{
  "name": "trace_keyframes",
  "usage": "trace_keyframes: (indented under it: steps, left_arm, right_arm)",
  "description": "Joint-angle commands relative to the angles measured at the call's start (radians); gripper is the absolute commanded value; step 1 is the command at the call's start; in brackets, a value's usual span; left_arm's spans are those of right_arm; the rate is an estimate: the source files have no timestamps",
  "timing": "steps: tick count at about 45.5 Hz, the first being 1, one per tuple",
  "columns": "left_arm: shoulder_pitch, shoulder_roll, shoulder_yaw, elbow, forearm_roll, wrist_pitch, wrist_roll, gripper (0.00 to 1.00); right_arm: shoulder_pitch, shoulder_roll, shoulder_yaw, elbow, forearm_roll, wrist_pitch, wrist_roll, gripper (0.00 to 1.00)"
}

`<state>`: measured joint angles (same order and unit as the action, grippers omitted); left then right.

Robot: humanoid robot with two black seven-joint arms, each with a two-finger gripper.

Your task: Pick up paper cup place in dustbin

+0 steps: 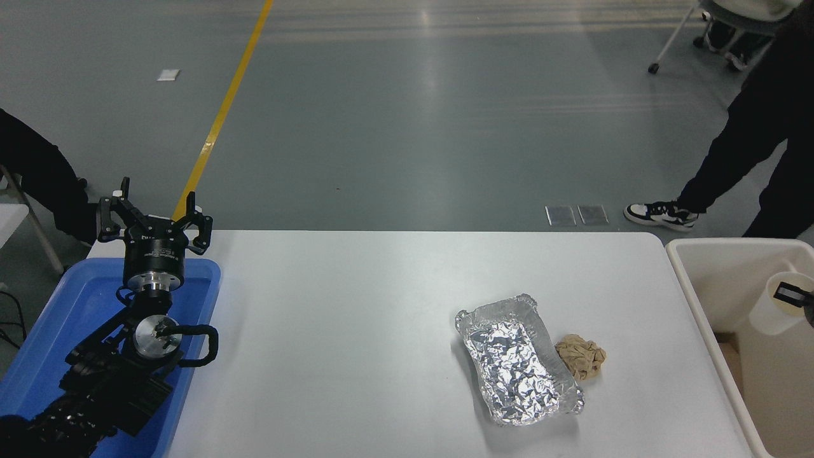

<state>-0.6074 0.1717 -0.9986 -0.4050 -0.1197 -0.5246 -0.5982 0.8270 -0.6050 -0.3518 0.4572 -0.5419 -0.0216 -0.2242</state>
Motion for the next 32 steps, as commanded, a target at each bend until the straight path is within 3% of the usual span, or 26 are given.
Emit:
trace_keyframes:
  steps: [1,2,4,5,7,21,32]
  left_arm:
    - [0.000,0.000,0.000,0.000,0.000,0.000,0.000,0.99]
    - [0.000,0.000,0.000,0.000,0.000,0.000,0.000,0.99]
    - [0.000,0.000,0.000,0.000,0.000,0.000,0.000,0.99]
    - [0.000,0.000,0.000,0.000,0.000,0.000,0.000,0.99]
    - [0.000,0.000,0.000,-0.002,0.000,0.000,0.000,0.99]
    - [0.000,0.000,0.000,0.000,0.000,0.000,0.001,0.99]
    - [0.000,0.000,0.000,0.000,0.002,0.000,0.002,0.99]
  right_arm:
    - [-0.083,0.073,0.094,-0.080,0.056,-0.027,-0.001,0.00]
    - [-0.086,0.073,0.096,-0.078,0.056,-0.027,-0.003,0.00]
    - [-0.086,0.071,0.096,-0.075,0.056,-0.026,-0.001,0.17]
    - [-0.086,0.070,0.096,-0.071,0.056,-0.018,-0.001,0.36]
    - [-0.086,0.067,0.096,-0.069,0.056,-0.012,-0.001,1.00]
    - [-0.062,0.044,0.083,-0.042,0.043,0.014,0.002,1.00]
    - [0.249,-0.192,-0.073,0.263,0.003,0.091,0.002,1.00]
